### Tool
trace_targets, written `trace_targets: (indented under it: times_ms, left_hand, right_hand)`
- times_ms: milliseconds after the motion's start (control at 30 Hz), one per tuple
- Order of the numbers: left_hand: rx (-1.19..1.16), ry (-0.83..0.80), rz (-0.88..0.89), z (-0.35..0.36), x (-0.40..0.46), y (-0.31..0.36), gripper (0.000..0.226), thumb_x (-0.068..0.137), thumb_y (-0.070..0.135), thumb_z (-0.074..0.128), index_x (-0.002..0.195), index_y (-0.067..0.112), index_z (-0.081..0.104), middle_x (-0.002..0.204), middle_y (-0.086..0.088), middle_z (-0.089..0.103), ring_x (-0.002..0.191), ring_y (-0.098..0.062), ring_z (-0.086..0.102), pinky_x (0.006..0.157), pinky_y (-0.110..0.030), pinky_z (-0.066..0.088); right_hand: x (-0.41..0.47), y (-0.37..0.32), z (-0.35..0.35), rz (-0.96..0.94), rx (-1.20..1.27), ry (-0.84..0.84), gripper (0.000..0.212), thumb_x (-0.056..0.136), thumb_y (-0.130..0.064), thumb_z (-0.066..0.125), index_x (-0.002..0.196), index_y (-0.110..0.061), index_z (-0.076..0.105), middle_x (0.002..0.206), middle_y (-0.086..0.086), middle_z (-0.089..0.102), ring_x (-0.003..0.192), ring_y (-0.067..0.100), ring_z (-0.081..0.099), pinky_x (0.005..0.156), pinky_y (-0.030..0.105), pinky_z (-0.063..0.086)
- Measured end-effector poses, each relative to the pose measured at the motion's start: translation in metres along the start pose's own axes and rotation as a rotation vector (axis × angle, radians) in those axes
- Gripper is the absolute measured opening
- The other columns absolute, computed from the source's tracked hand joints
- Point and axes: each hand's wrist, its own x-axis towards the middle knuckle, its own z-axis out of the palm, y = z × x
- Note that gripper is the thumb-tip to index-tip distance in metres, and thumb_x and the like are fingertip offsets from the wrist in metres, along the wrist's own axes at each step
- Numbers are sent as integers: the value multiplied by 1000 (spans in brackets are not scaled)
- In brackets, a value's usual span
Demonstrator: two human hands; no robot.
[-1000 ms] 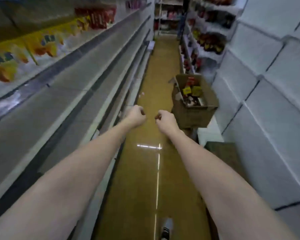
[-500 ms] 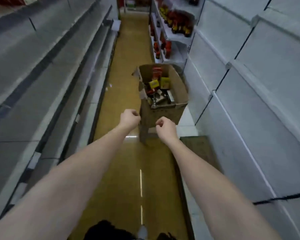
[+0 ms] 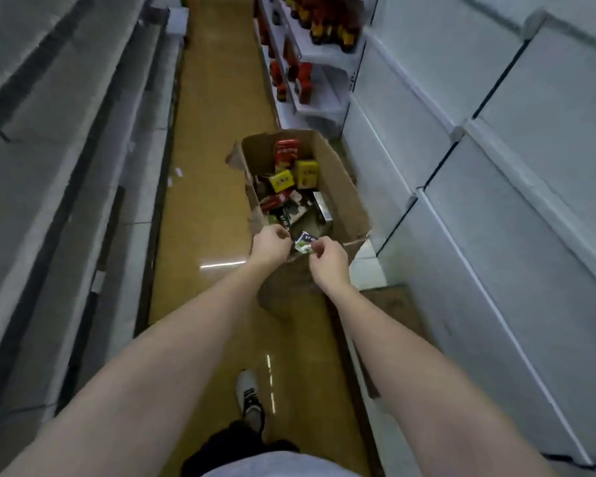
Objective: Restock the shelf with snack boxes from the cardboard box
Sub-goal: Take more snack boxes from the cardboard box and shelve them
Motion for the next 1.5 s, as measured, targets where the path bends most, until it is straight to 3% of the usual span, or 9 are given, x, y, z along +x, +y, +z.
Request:
trace_targets:
  times_ms: [100,267,400,633,800,967,1100,1200,1500]
  left_hand:
    - [45,-44,-30,11,57,8,19,92,13,56,106,13,70,107,-7,67,100,-25,63,82,-30,51]
    - [35,-115,-131,32,132,13,19,93,14,58,110,11,66,111,-9,66,105,-25,62,90,-32,52]
    - [9,-145,-225,46,181,18,22,95,18,58,116,14,63,115,-9,64,104,-23,62,93,-39,54]
    - [4,-132,-394,89,269,32,29,98,17,53,127,13,57,121,-8,59,107,-23,60,91,-34,53]
    - [-105,-111,-598,134,313,16,26,97,16,56,122,12,59,113,-11,62,102,-27,62,91,-37,54]
    - [-118,-85,-723,174,345,-16,17,96,21,58,112,16,59,115,-11,63,103,-30,62,91,-39,54]
    - [-166,-66,-842,203,360,-49,11,96,22,58,104,15,57,114,-16,65,107,-36,62,93,-43,53]
    - [-194,-81,-937,228,364,-69,25,95,20,57,113,4,62,115,-19,66,108,-37,62,95,-43,52]
    - [-364,-130,-1126,283,363,-98,42,93,21,58,133,7,54,130,-12,59,117,-29,58,97,-34,47]
  right_hand:
    - [49,-8,6,56,-42,-26,16,93,-12,60,109,-14,65,110,6,65,102,24,60,82,28,44]
    - [125,-8,6,131,-92,-65,17,90,-13,65,107,-13,64,108,6,66,102,24,61,86,31,48]
    - [183,2,6,167,-164,-158,28,90,-14,67,117,-12,61,118,8,61,108,25,59,93,36,50]
    - [299,35,20,175,-188,-352,34,91,-12,65,123,-9,57,122,10,58,111,28,58,91,34,47]
    - [358,71,50,177,-246,-503,48,88,-15,67,133,-7,50,132,14,51,119,31,53,98,37,47]
    - [399,96,79,149,-349,-590,70,89,-21,68,149,-7,34,153,12,32,138,31,36,111,39,36]
    - [426,109,104,165,-369,-595,65,91,-20,66,146,-4,35,153,13,31,138,33,35,111,40,36]
    - [441,119,119,198,-395,-582,62,91,-15,64,146,-7,36,155,15,25,135,35,38,107,39,38]
    - [466,147,157,198,-598,-693,50,93,-16,59,139,-16,41,146,20,19,116,41,52,96,42,47]
